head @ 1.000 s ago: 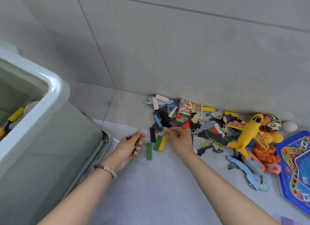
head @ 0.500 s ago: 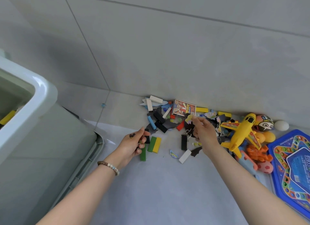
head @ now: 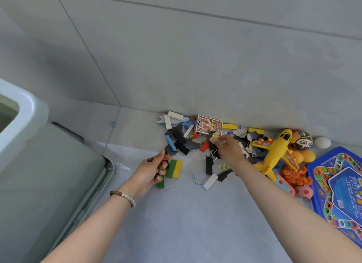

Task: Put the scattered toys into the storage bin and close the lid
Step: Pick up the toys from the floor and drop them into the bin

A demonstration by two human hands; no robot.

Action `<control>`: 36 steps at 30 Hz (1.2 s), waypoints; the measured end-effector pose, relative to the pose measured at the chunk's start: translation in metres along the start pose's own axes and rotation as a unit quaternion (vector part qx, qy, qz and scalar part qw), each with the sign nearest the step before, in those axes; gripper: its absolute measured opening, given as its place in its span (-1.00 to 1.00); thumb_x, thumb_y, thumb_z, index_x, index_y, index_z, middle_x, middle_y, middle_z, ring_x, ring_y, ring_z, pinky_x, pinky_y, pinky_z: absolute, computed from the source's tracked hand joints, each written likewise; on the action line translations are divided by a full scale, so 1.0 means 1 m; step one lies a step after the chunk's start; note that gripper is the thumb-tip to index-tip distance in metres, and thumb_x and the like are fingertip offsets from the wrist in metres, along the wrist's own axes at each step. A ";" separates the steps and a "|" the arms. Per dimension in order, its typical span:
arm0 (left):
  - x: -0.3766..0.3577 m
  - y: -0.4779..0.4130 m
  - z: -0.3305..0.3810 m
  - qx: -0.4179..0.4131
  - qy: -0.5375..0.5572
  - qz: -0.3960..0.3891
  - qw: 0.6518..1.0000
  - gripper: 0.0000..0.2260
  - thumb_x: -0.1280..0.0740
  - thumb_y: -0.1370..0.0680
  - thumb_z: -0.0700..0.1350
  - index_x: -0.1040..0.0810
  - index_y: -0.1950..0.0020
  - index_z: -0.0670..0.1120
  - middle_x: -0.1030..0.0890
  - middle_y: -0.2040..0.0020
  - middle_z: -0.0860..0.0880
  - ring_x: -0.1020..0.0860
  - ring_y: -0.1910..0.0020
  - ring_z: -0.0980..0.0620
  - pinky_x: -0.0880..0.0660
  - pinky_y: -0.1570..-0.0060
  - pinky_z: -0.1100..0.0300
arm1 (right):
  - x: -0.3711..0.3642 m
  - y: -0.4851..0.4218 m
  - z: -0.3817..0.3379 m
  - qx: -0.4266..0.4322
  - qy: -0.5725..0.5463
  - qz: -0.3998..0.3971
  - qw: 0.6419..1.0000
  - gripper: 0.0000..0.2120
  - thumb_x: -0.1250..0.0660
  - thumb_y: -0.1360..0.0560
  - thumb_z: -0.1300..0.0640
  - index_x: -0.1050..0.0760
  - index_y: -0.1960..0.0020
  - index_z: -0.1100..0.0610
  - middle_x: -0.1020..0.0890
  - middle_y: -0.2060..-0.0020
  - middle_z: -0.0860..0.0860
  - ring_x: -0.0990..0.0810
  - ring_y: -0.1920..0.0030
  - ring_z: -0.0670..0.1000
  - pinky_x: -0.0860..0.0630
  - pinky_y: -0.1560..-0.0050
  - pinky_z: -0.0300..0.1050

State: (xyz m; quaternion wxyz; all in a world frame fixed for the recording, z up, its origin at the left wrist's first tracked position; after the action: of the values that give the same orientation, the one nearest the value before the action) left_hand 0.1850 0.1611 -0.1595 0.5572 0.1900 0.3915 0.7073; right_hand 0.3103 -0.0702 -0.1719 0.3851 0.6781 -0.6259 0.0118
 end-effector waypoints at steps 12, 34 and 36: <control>-0.041 0.052 0.091 -0.082 -0.024 -0.045 0.995 -0.72 -0.19 -0.62 0.00 -0.51 0.18 -0.13 -0.35 0.46 0.04 -0.24 0.57 0.18 -0.14 0.62 0.38 | 0.046 0.061 -0.087 -0.003 -0.214 -0.006 0.977 -0.89 -0.19 -0.60 0.10 -0.39 -0.03 0.15 -0.25 0.50 0.01 -0.15 0.62 -0.12 -0.06 0.61 -0.34; 0.303 0.313 0.160 -0.167 0.055 0.184 0.967 -0.76 -0.21 -0.61 -0.02 -0.52 0.14 -0.13 -0.37 0.37 0.02 -0.26 0.55 0.16 -0.19 0.61 0.39 | -0.224 0.365 -0.377 0.120 -0.055 -0.353 0.926 -0.84 -0.13 -0.62 0.05 -0.36 0.08 0.09 -0.27 0.49 -0.02 -0.20 0.61 -0.13 -0.07 0.62 -0.36; 0.334 0.302 0.124 -0.134 0.063 0.214 0.966 -0.76 -0.19 -0.62 -0.03 -0.54 0.09 -0.14 -0.40 0.32 0.00 -0.30 0.53 0.17 -0.24 0.59 0.39 | -0.268 0.366 -0.350 0.093 -0.011 -0.371 0.924 -0.82 -0.14 -0.62 0.06 -0.35 0.13 0.10 -0.27 0.49 -0.01 -0.22 0.59 -0.11 -0.08 0.63 -0.36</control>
State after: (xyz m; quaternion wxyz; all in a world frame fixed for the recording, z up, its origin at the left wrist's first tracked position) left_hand -0.0229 0.4943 0.0925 0.3876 0.1481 0.2774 0.8665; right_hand 0.1016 0.3715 0.1262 0.2908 0.8944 -0.3301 -0.0810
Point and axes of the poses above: each hand's wrist, its own y-axis away from the middle knuckle, its own x-axis out of the back of the hand, z = x × y, the point moved 10 cm from there along -y, towards the middle knuckle
